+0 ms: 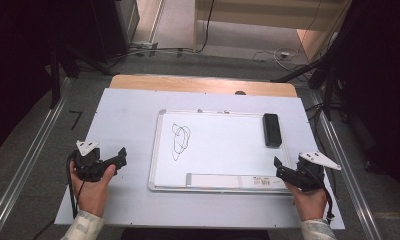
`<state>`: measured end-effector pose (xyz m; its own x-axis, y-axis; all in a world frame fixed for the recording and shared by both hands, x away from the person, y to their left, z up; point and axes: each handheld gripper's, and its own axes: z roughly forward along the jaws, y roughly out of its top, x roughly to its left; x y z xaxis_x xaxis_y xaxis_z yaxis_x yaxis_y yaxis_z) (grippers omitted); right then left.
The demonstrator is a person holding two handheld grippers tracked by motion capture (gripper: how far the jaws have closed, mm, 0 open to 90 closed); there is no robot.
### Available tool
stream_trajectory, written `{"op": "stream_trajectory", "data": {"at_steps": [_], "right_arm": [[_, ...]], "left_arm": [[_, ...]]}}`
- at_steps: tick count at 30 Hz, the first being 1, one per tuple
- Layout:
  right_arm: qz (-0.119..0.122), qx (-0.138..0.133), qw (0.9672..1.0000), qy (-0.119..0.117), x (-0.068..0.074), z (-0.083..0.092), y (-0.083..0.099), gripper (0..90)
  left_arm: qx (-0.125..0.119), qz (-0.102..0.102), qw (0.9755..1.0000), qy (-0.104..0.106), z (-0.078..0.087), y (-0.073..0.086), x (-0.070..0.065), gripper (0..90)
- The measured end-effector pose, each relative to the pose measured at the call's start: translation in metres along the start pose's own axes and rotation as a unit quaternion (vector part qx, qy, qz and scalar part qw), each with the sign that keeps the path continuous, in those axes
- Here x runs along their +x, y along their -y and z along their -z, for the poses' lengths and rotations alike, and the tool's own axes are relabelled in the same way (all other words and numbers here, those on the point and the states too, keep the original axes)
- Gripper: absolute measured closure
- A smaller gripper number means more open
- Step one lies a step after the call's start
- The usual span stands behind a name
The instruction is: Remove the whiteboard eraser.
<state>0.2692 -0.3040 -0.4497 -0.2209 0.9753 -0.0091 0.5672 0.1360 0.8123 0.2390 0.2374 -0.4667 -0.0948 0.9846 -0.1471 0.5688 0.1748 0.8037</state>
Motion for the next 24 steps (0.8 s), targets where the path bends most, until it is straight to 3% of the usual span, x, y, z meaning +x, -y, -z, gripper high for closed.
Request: {"op": "stream_trajectory", "data": {"at_steps": [6,11,20,24], "right_arm": [[-0.01,-0.001,0.9999,-0.011,0.0,-0.004,-0.004,13.2],[-0.003,-0.003,1.0,-0.006,0.001,-0.009,-0.009,13.2],[0.007,-0.002,0.9999,0.008,0.006,-0.032,-0.027,13.2],[0.012,0.002,0.9997,0.02,0.006,-0.052,-0.038,13.2]], "left_arm": [[0.009,-0.017,0.9998,0.01,-0.003,0.002,-0.003,4.6],[0.003,-0.022,0.9997,0.01,-0.002,0.002,-0.005,4.6],[0.003,-0.02,0.9997,0.01,-0.003,0.002,-0.004,4.6],[0.002,-0.019,0.9998,0.01,-0.003,0.002,-0.003,4.6]]}}
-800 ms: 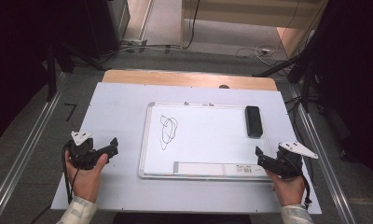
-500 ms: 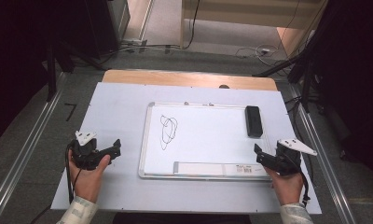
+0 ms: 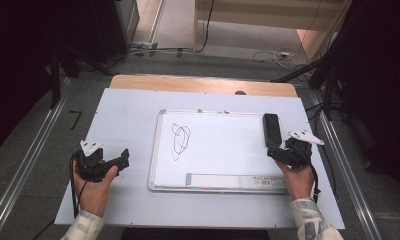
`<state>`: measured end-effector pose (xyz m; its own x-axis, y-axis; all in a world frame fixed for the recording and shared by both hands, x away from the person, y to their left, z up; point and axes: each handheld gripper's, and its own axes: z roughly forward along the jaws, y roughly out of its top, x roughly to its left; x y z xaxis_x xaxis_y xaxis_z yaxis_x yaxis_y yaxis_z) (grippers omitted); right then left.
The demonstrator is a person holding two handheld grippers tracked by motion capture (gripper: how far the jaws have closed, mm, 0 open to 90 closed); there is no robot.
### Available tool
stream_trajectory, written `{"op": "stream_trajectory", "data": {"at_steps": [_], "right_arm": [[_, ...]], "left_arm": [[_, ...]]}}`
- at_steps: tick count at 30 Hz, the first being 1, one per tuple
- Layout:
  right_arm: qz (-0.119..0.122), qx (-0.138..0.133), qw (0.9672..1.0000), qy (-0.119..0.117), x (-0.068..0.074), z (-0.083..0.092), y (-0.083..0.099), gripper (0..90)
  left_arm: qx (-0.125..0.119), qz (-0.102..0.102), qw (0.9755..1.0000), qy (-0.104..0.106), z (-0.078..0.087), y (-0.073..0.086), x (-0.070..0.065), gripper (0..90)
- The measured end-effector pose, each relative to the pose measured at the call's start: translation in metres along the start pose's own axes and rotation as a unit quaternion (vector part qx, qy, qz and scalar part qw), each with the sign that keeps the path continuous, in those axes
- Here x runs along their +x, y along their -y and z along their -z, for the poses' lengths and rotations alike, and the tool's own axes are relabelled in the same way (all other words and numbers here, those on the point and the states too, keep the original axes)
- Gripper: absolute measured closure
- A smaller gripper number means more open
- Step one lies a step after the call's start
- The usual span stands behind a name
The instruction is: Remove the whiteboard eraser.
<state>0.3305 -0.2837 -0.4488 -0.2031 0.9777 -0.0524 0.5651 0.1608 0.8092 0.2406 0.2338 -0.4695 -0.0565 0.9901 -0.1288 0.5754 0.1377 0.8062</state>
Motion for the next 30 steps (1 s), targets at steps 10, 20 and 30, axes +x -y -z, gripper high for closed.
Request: {"op": "stream_trajectory", "data": {"at_steps": [10,20,30], "right_arm": [[-0.021,0.004,0.9997,0.007,-0.005,-0.03,-0.019,13.4],[-0.032,0.02,0.9993,0.006,-0.01,-0.061,-0.026,16.4],[-0.044,0.03,0.9985,0.014,-0.014,-0.083,-0.041,17.4]], "left_arm": [[-0.001,0.001,1.0,-0.003,0.0,0.001,0.003,4.6],[0.001,0.002,1.0,-0.003,-0.001,0.001,0.003,4.6],[0.003,0.001,1.0,-0.002,-0.002,0.001,0.004,4.6]]}}
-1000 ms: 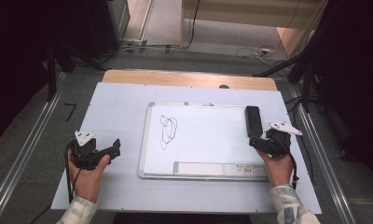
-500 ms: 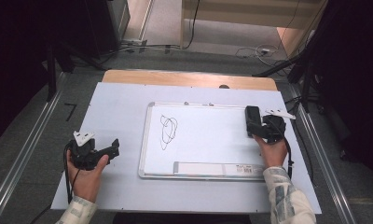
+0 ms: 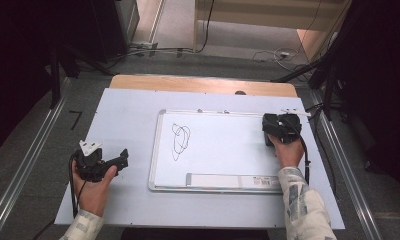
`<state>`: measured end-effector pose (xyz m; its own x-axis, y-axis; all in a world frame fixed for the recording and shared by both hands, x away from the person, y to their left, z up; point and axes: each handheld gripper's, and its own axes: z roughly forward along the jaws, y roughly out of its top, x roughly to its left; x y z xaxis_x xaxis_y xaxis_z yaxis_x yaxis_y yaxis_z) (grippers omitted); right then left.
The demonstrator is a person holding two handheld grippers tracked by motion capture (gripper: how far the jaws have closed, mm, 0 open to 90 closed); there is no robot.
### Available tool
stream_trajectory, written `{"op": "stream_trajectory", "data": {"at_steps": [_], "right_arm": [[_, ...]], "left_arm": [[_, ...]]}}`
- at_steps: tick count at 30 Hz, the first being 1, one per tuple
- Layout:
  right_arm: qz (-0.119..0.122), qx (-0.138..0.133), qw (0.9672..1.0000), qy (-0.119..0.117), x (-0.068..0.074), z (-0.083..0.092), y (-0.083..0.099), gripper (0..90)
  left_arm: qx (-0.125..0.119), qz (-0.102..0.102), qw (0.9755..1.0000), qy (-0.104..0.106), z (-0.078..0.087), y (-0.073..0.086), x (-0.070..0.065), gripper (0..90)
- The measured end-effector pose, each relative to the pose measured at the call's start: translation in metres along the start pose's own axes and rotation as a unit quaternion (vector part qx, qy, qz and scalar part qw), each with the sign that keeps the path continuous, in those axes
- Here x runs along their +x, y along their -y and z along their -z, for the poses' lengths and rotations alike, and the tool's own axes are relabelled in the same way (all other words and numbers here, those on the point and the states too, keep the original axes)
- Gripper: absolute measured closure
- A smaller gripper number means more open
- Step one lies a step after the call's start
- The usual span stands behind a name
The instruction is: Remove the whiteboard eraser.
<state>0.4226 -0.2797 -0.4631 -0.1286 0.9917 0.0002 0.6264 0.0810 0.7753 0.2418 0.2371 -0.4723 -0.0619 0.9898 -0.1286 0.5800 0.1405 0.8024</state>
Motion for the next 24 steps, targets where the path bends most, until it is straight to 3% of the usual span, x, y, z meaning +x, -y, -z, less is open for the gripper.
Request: {"op": "stream_trajectory", "data": {"at_steps": [5,24], "right_arm": [[0.006,0.006,1.0,0.004,0.003,-0.006,-0.003,18.0],[-0.014,0.049,0.9986,0.013,0.0,-0.026,0.004,19.5]], "left_arm": [[0.003,0.001,1.0,0.0,-0.001,0.0,0.001,4.6],[0.004,0.004,1.0,0.002,-0.001,0.001,0.002,4.7]]}}
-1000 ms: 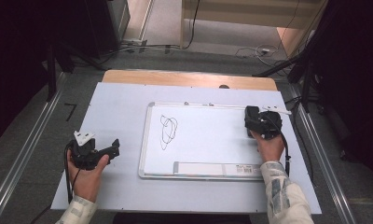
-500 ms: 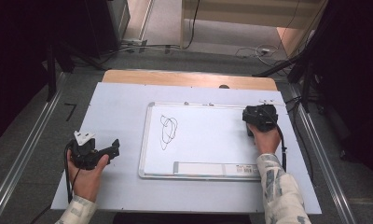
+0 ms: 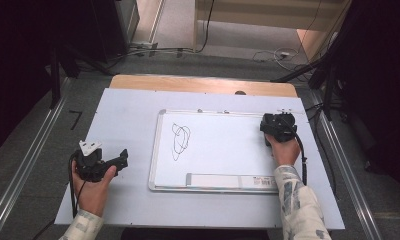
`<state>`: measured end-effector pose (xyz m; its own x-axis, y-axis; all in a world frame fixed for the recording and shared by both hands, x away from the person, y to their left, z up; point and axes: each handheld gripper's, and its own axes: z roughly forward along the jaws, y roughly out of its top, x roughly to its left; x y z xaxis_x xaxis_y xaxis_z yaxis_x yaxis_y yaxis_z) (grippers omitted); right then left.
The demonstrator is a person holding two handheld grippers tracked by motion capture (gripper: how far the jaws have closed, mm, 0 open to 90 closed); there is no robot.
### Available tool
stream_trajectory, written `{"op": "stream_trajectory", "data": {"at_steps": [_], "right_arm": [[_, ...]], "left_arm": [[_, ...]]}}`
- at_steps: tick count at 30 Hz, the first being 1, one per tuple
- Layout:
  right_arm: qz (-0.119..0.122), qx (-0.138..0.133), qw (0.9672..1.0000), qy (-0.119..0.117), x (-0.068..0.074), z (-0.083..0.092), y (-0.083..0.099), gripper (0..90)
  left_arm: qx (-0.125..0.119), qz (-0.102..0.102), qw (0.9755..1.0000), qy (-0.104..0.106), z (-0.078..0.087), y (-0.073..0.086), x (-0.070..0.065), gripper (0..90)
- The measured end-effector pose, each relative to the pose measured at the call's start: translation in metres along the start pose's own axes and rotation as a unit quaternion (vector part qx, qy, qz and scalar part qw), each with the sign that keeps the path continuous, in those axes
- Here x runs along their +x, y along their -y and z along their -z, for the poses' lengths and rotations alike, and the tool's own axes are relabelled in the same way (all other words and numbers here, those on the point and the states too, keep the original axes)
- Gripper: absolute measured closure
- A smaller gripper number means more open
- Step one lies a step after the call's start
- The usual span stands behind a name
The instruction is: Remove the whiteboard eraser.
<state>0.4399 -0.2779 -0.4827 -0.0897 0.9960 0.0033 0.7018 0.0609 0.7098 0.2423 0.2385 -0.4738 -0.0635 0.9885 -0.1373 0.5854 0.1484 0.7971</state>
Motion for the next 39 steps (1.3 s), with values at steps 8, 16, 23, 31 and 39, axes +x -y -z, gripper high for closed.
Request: {"op": "stream_trajectory", "data": {"at_steps": [8,16,23,31,39], "right_arm": [[-0.001,0.007,1.0,0.0,0.003,-0.004,0.002,23.5],[-0.013,0.001,0.9999,-0.003,0.003,-0.006,0.003,29.0],[-0.021,-0.002,0.9998,-0.004,0.002,-0.005,0.004,36.6],[-0.015,-0.002,0.9999,-0.002,0.003,-0.003,0.004,37.4],[0.006,-0.001,1.0,0.002,0.006,0.007,0.011,37.8]], "left_arm": [[0.003,0.003,1.0,0.0,-0.001,0.0,0.0,4.6],[0.005,0.004,1.0,0.0,-0.001,0.001,0.001,4.6],[0.005,0.005,1.0,0.0,-0.001,0.001,0.001,4.6],[0.004,0.006,1.0,0.002,-0.001,0.001,0.001,4.7],[0.004,0.007,1.0,0.002,-0.001,0.001,0.002,4.7]]}}
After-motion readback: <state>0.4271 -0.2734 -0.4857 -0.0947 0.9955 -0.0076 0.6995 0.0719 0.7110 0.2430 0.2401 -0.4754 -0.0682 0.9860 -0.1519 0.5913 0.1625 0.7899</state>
